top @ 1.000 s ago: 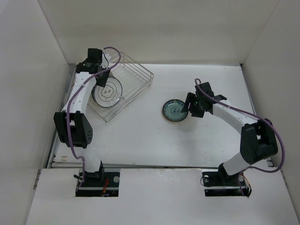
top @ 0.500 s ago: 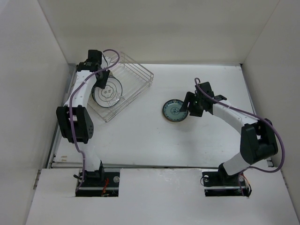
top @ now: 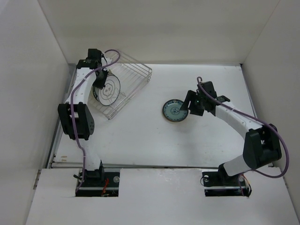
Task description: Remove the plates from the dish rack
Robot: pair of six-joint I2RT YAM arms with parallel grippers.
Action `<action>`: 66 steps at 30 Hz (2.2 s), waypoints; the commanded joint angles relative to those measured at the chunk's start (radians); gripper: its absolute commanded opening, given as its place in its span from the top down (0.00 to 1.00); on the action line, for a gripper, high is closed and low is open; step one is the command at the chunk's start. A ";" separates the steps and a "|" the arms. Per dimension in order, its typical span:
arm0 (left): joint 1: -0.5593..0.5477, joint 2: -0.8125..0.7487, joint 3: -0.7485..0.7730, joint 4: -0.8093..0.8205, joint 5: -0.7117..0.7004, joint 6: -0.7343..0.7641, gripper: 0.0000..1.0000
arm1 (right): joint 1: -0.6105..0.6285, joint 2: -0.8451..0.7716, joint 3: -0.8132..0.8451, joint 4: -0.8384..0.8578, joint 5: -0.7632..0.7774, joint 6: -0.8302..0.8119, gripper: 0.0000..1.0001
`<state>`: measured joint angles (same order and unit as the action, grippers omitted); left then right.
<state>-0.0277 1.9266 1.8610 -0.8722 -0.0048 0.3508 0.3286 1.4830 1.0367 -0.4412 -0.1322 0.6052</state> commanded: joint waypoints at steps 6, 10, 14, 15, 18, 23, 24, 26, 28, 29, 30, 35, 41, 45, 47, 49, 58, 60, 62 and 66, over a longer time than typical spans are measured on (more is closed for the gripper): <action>0.002 -0.075 0.161 -0.122 0.135 -0.058 1.00 | 0.009 -0.043 0.000 0.036 -0.018 -0.013 0.30; 0.002 -0.122 0.205 -0.143 0.135 -0.047 1.00 | 0.009 -0.055 0.031 0.025 -0.027 -0.013 0.29; -0.030 -0.170 0.257 -0.188 0.175 -0.029 1.00 | 0.009 -0.084 0.071 0.016 -0.053 -0.022 0.29; -0.031 -0.179 0.257 -0.188 0.204 -0.018 1.00 | 0.009 -0.084 0.071 0.016 -0.064 -0.033 0.29; -0.044 -0.222 0.270 -0.197 0.373 -0.041 1.00 | 0.018 -0.108 0.102 0.053 -0.135 -0.044 0.29; -0.057 -0.216 0.270 -0.266 0.676 -0.099 1.00 | 0.079 -0.179 0.114 0.176 -0.219 -0.064 0.29; -0.086 -0.184 0.270 -0.295 0.712 -0.086 1.00 | 0.089 -0.191 0.105 0.202 -0.231 -0.074 0.29; -0.106 -0.149 0.270 -0.388 0.802 -0.041 1.00 | 0.098 -0.223 0.080 0.280 -0.231 -0.074 0.29; -0.129 -0.098 0.270 -0.494 0.896 0.005 1.00 | 0.121 -0.236 0.059 0.324 -0.231 -0.074 0.29; -0.129 -0.081 0.270 -0.534 0.946 0.034 1.00 | 0.121 -0.236 0.048 0.338 -0.231 -0.061 0.29; -0.147 -0.068 0.270 -0.575 1.018 0.106 1.00 | 0.121 -0.227 0.048 0.352 -0.240 -0.048 0.29; -0.233 -0.035 0.254 -0.671 1.019 0.200 1.00 | 0.161 -0.164 0.048 0.380 -0.245 -0.028 0.29; -0.264 -0.046 0.244 -0.671 1.019 0.209 1.00 | 0.161 -0.084 0.071 0.320 -0.190 -0.018 0.31; -0.264 -0.046 0.233 -0.683 1.019 0.232 1.00 | 0.161 -0.075 0.060 0.369 -0.250 -0.008 0.67; -0.264 -0.046 0.233 -0.683 0.978 0.212 0.96 | 0.161 -0.075 0.060 0.369 -0.238 0.013 0.99; -0.264 -0.046 0.233 -0.630 0.928 0.162 0.73 | 0.161 -0.095 0.086 0.332 -0.179 0.036 1.00; -0.245 -0.176 0.127 -0.233 0.420 -0.172 0.23 | 0.057 -0.104 0.161 0.196 0.024 0.194 1.00; -0.235 -0.213 0.113 -0.139 0.277 -0.248 0.17 | 0.001 -0.083 0.172 0.196 0.061 0.282 1.00; -0.207 -0.244 0.099 -0.096 0.158 -0.259 0.16 | -0.093 -0.067 0.146 0.231 0.095 0.329 1.00; -0.163 -0.277 0.046 -0.041 0.045 -0.248 0.11 | -0.239 -0.012 0.123 0.294 0.125 0.403 1.00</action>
<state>-0.2150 1.7023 1.9396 -0.9989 0.2234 0.1425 0.1600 1.4490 1.1484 -0.2348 -0.0837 0.9024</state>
